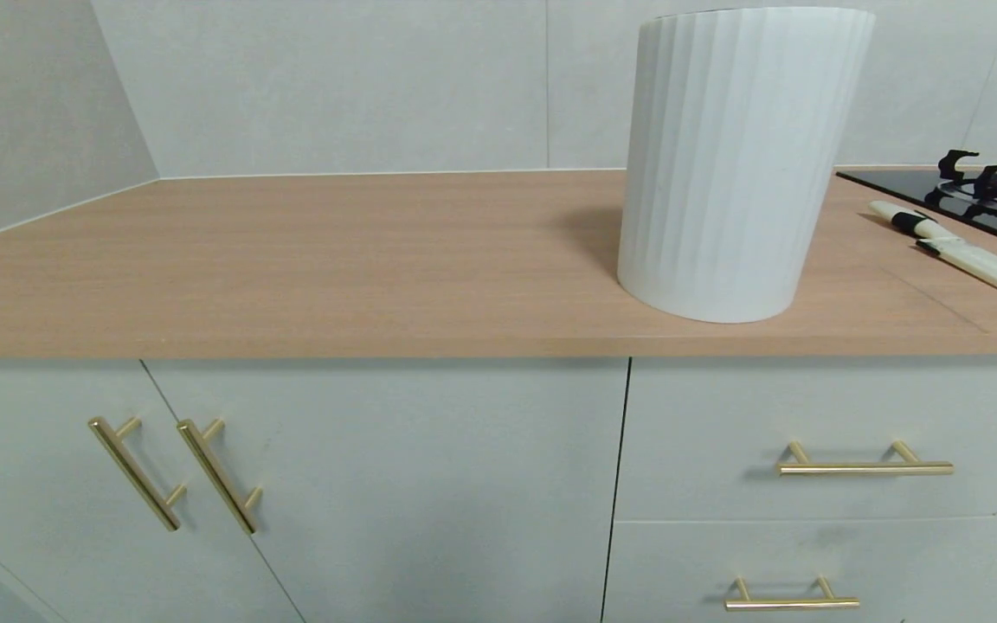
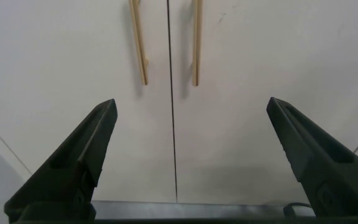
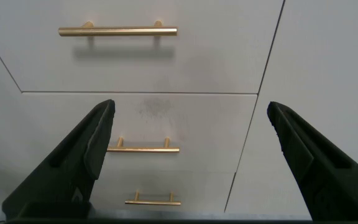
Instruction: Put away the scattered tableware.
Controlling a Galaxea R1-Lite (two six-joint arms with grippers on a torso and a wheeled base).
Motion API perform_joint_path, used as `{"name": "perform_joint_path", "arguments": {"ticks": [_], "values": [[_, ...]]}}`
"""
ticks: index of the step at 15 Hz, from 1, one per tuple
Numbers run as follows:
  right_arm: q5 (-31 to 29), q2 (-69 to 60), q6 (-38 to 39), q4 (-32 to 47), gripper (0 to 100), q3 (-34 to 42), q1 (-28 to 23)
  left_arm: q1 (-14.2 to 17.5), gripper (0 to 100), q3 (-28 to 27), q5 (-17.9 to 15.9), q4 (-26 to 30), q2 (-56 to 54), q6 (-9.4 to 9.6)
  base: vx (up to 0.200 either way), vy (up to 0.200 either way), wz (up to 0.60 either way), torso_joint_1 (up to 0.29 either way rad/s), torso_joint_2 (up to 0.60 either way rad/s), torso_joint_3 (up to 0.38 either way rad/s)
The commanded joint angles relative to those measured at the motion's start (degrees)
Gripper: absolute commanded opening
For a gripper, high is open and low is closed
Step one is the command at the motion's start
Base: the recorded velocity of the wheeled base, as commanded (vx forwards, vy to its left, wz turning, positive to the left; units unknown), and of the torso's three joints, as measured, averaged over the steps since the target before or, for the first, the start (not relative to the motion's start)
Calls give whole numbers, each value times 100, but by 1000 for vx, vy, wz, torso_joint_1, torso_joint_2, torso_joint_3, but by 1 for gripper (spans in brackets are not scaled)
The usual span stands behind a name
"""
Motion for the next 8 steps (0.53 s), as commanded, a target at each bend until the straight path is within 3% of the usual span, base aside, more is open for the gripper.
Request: {"name": "perform_joint_path", "arguments": {"ticks": [1,5,8], "values": [[1,7,-1,-2,100,0,2,1,100,0,4,0,2,-4,0,0,0,0,0,0],[1,7,-1,-2,100,0,2,1,100,0,4,-9,2,-4,0,0,0,0,0,0],[1,7,-1,-2,100,0,2,1,100,0,4,0,2,-4,0,-200,0,-1,2,2]]}}
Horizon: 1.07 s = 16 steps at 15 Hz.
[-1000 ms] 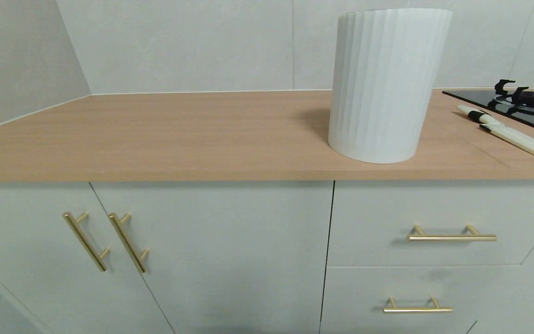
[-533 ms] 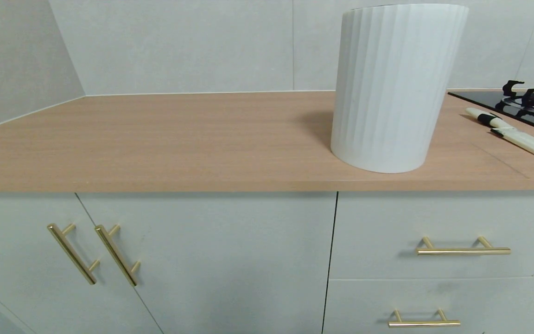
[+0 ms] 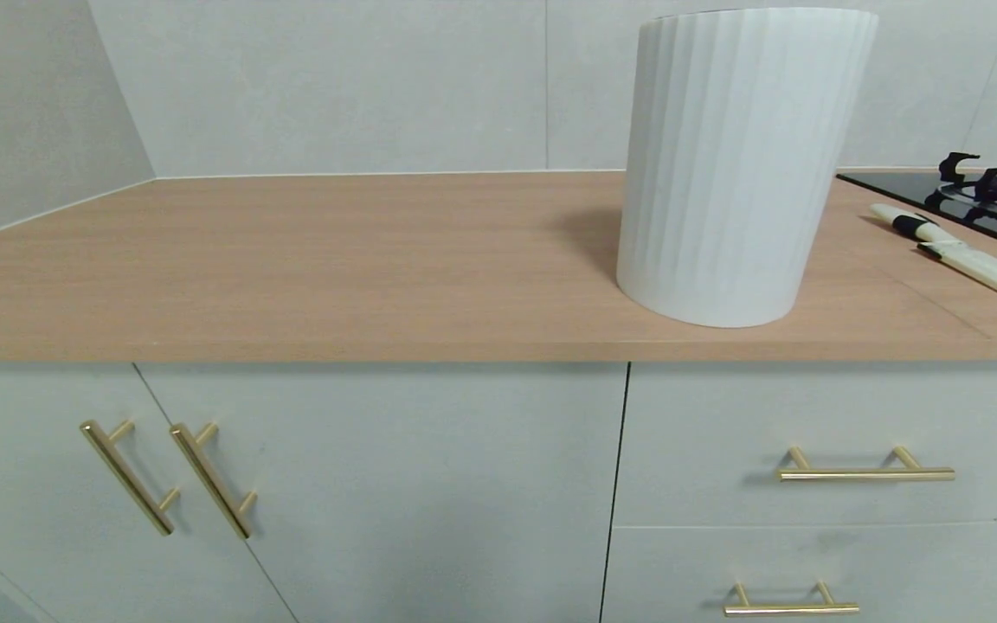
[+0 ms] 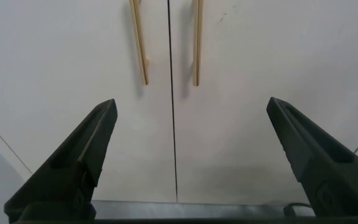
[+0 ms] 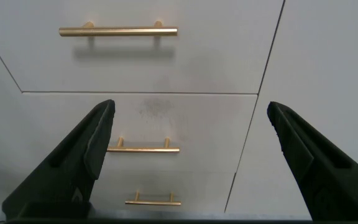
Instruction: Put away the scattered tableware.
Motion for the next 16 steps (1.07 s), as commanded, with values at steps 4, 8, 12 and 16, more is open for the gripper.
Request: {"name": "perform_joint_path", "arguments": {"ticks": [4,8,12,16], "values": [[1,7,-1,-2,100,0,4,4,100,2,-1,0,2,-2,0,-200,0,5,4,2],[1,7,-1,-2,100,0,4,4,100,2,-1,0,2,-11,0,-100,0,1,2,0],[1,7,-1,-2,100,0,4,4,100,2,-1,0,2,-11,0,0,0,0,0,0],[1,7,-1,-2,100,0,4,4,100,2,-1,0,2,-11,0,0,0,0,0,0]]}}
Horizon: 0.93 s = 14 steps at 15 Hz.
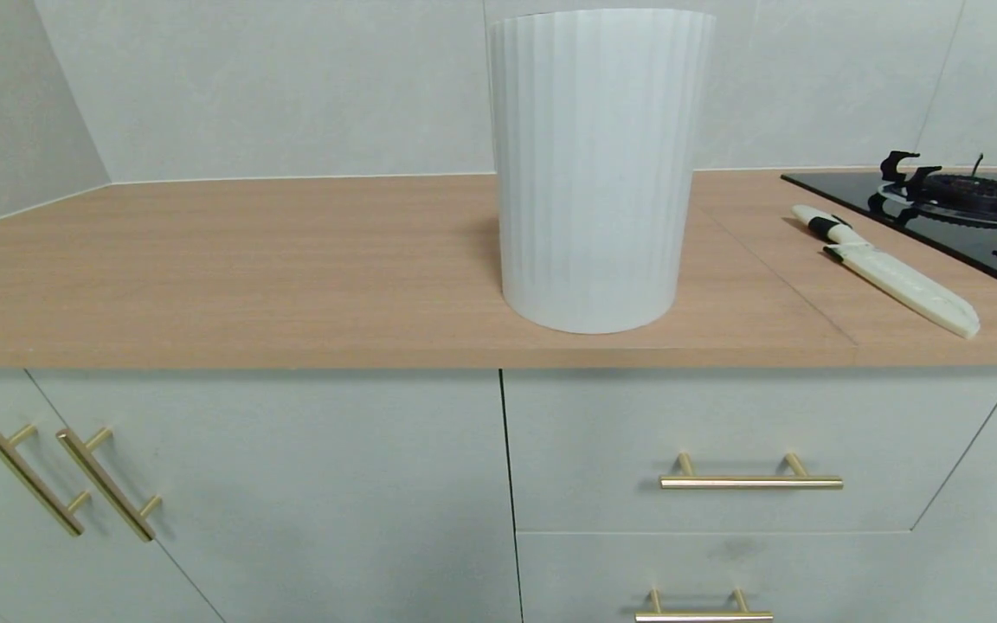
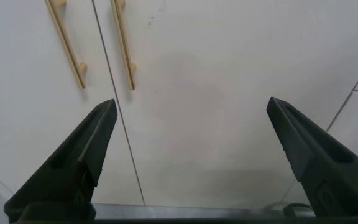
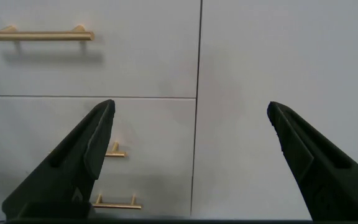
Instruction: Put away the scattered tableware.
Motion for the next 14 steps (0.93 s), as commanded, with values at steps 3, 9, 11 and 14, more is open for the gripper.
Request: {"name": "perform_joint_path", "arguments": {"ticks": [3,9,11,14], "values": [[1,7,-10,-2,100,0,2,-2,100,0,4,-6,2,-2,0,0,0,0,0,0],[1,7,-10,-2,100,0,2,-2,100,0,4,-6,2,-2,0,0,-100,0,1,0],[1,7,-10,-2,100,0,2,-2,100,0,4,-6,2,-2,0,0,0,0,0,0],[1,7,-10,-2,100,0,2,-2,100,0,4,-6,2,-2,0,0,0,0,0,0]]}}
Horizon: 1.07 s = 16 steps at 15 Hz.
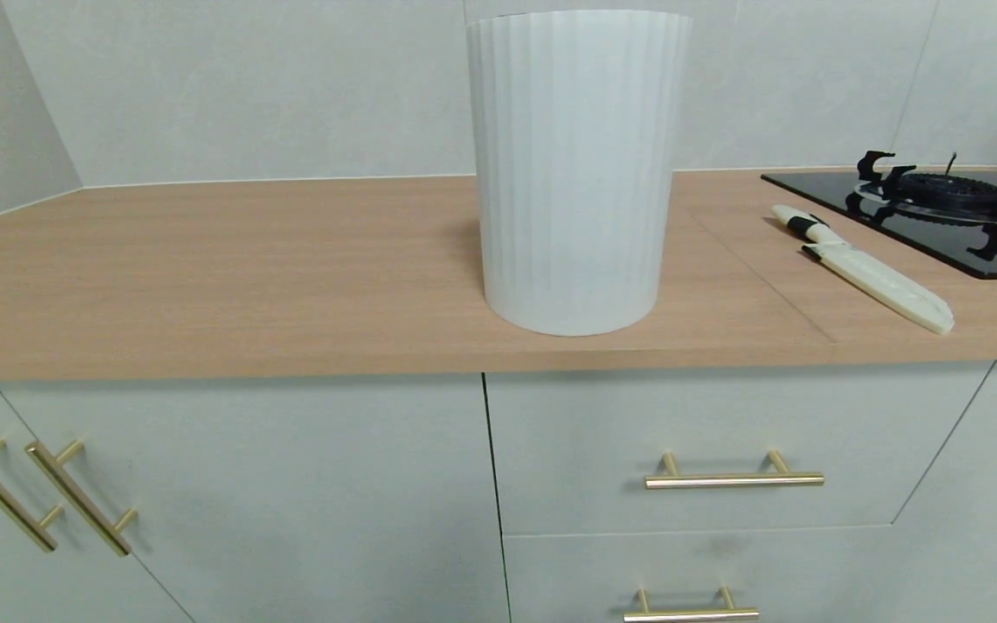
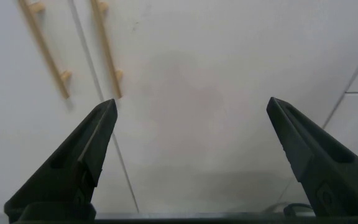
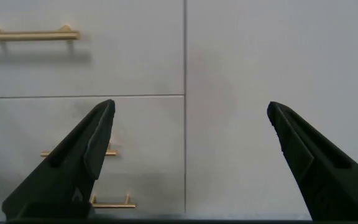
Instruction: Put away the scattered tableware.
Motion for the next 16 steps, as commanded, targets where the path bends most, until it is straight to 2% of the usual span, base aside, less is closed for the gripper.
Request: {"name": "perform_joint_path", "arguments": {"ticks": [1,9,12,16], "values": [[1,7,-2,-2,100,0,6,1,100,0,2,-4,2,-4,0,0,0,0,0,0],[1,7,-2,-2,100,0,6,1,100,0,2,-4,2,-4,0,0,0,5,-20,-16],[1,7,-2,-2,100,0,6,1,100,0,2,-4,2,-4,0,0,0,50,-246,-256],[1,7,-2,-2,100,0,6,1,100,0,2,-4,2,-4,0,0,0,177,-499,-290]]}}
